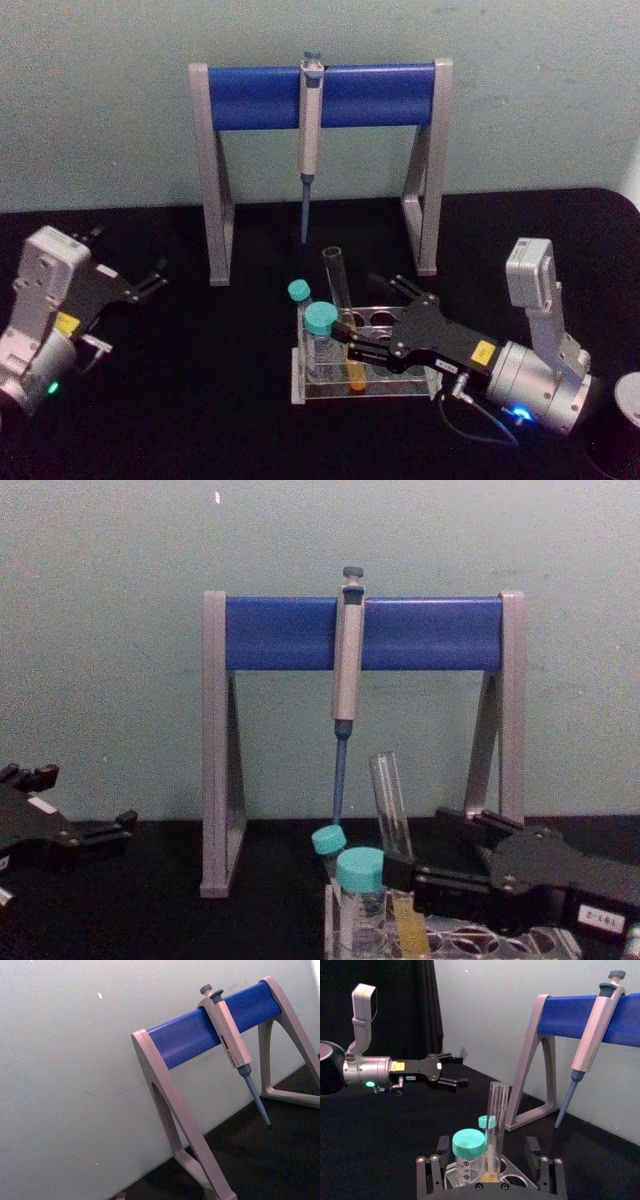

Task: Pick up the test tube from the test tube rack, shake it, then place it back into the test tube rack.

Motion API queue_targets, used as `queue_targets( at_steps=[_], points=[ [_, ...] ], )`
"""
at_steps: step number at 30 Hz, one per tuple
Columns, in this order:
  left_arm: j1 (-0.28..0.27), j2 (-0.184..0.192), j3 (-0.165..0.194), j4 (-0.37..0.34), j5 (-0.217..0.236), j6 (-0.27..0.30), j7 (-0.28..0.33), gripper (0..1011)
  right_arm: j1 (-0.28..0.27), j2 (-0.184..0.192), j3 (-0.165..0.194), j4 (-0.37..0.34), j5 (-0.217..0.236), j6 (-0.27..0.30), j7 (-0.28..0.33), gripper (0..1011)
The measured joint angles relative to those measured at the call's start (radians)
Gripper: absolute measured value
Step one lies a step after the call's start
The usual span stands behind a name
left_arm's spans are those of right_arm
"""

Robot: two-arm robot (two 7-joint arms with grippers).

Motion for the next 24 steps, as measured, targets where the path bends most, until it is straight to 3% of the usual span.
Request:
queue_targets(
  at_steps=[3,12,18,21,24],
  points=[
    [0.000,0.000,0.000,0.000,0.000,0.000,0.000,1001,0.000,0.000,0.000,0.000,0.000,0.000,0.000,1000],
    [0.000,0.000,0.000,0.000,0.000,0.000,0.000,1001,0.000,0.001,0.000,-0.003,0.002,-0.001,0.001,1000],
    [0.000,0.000,0.000,0.000,0.000,0.000,0.000,1001,-0.017,0.016,0.028,-0.067,0.009,-0.022,-0.015,1000],
    [0.000,0.000,0.000,0.000,0.000,0.000,0.000,1001,-0.055,0.029,0.069,-0.130,0.001,-0.041,-0.077,1000],
    [0.000,0.000,0.000,0.000,0.000,0.000,0.000,1001,-0.127,0.038,0.130,-0.210,-0.060,-0.048,-0.215,1000]
  ],
)
